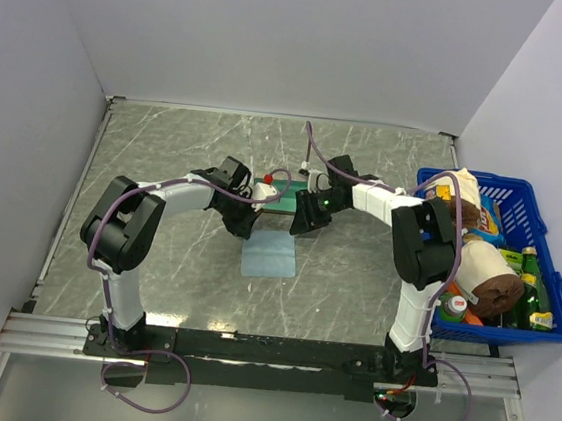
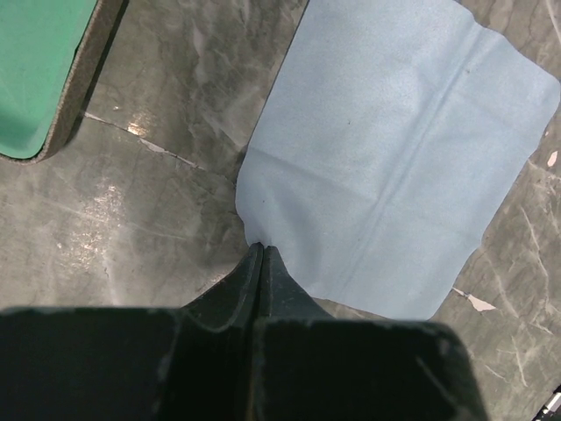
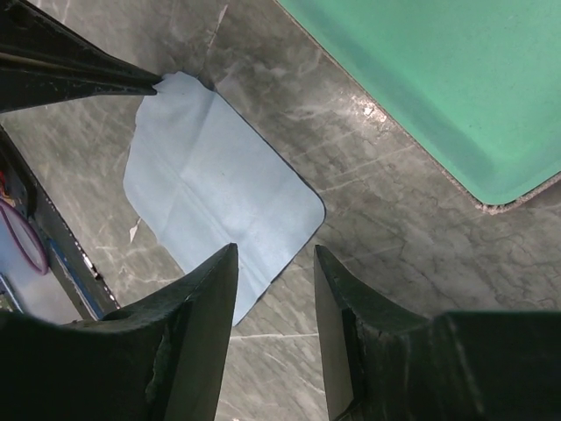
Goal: Organize the sunglasses
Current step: Pick up the glasses cleaning cloth from the center of the board.
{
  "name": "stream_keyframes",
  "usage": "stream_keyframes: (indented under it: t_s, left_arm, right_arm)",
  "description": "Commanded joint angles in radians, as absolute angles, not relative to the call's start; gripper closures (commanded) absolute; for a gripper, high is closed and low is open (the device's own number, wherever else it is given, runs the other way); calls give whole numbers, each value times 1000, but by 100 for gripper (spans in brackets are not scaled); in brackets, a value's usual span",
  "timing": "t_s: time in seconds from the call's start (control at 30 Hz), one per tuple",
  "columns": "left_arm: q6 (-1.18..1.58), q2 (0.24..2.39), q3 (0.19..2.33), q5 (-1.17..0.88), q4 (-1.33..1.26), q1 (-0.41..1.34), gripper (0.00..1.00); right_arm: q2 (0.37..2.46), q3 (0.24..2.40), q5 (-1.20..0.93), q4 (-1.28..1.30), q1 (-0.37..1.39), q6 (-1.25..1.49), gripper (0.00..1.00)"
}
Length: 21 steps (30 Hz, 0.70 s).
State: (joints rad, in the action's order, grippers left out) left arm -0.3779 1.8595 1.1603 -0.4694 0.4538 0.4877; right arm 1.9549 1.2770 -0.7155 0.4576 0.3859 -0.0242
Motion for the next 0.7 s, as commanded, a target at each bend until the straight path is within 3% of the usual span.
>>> stream_keyframes:
  t_s: [0.0,0.67]
  left_arm:
    - [-373,1822,1150,-502,445,486,99]
    - [-377,1807,1143,-517,446,486,99]
  right_arm:
    - [1982,1318,-695,459,400,-6,53]
    - [2034,1315,-635,416,422,26,55]
